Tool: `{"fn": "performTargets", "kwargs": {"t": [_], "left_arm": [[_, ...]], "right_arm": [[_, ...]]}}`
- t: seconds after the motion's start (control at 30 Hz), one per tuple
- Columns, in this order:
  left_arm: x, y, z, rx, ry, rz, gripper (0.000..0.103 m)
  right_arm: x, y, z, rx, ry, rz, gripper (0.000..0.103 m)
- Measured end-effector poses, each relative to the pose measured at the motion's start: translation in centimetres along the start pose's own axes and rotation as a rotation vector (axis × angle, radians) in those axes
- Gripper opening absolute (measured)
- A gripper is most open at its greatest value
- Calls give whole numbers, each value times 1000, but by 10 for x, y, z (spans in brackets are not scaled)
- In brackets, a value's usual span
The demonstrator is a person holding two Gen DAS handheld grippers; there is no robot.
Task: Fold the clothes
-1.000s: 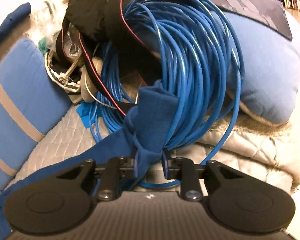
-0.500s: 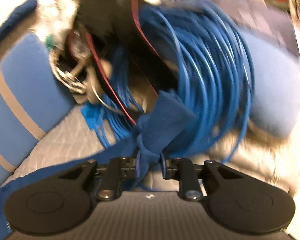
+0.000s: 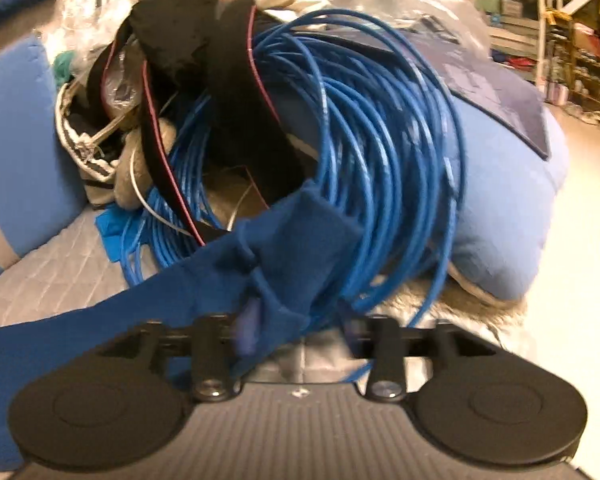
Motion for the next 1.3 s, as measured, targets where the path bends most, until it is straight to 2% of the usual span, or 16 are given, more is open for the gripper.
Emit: {"fn": "performTargets", "kwargs": {"t": [0.03,0.1,0.23,0.37,0.53,0.73,0.9,1.07,1.3], "left_arm": [[-1,0,0,2,0,4,88],[-2,1,1,5,1,12,88],[-5,3,-1,4,13,35,88],[-11,12,-12,-34,52,52,88],[-29,33,-31,-21,134,54,88],[-66,66,-63,69,229,120,88],[-86,89,-103,24,325,115,88],[-108,115,-134,-12,379,166,88],[-123,137,-165,-35,443,199,88]], "right_arm": [[-4,-1,-2,-2,-15,8,88],[-12,-1,-11,-17,-4,11,88],[-29,-1,-40,-56,75,3,92],[-41,-1,-86,-111,171,-6,96],[-70,2,-155,-188,307,29,103],[-112,-1,-255,-322,481,75,103],[-136,-14,-337,-420,583,90,103],[-162,-36,-414,-513,679,97,103],[-198,-65,-492,-537,818,59,103]]}}
Point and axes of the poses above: each gripper's, at about its wrist camera, not at the fingertips, and x roughly the way its jaws point, z to its right, y to its top, the point moved 9 cm from there along x, roughly the way its jaws point, and after that the axes turned 12 degrees about y, right-handed, at the moved point
